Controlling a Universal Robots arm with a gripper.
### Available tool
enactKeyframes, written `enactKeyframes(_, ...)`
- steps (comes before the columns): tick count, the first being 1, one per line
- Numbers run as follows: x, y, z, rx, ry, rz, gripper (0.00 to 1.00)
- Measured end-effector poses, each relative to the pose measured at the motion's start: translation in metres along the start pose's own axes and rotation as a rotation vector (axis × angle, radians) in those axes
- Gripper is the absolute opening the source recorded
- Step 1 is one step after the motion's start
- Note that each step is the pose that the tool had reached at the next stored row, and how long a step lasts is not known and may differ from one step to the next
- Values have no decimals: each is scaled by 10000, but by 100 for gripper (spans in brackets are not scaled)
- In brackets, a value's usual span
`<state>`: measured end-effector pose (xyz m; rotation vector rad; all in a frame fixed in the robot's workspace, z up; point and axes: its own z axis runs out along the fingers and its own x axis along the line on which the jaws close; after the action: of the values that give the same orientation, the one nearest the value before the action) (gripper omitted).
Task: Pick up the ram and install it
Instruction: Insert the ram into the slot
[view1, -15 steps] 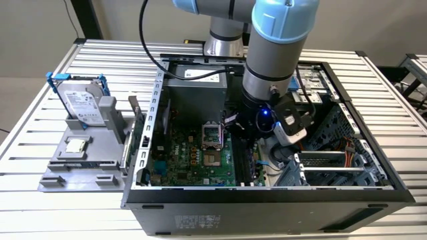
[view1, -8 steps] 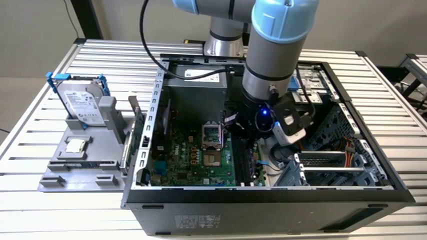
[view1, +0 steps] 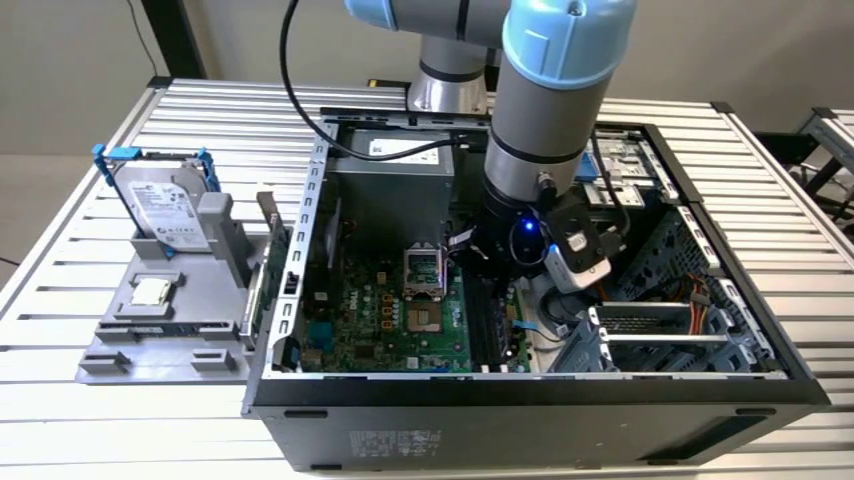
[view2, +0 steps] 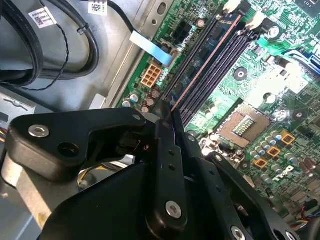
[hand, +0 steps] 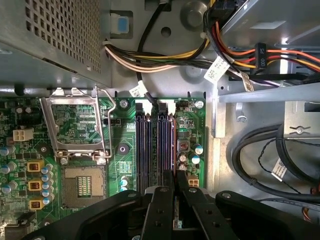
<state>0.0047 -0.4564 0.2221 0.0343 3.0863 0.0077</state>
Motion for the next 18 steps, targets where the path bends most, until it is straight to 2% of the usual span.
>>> enactKeyframes(18, 3, 0, 45, -1, 19, -47, 0)
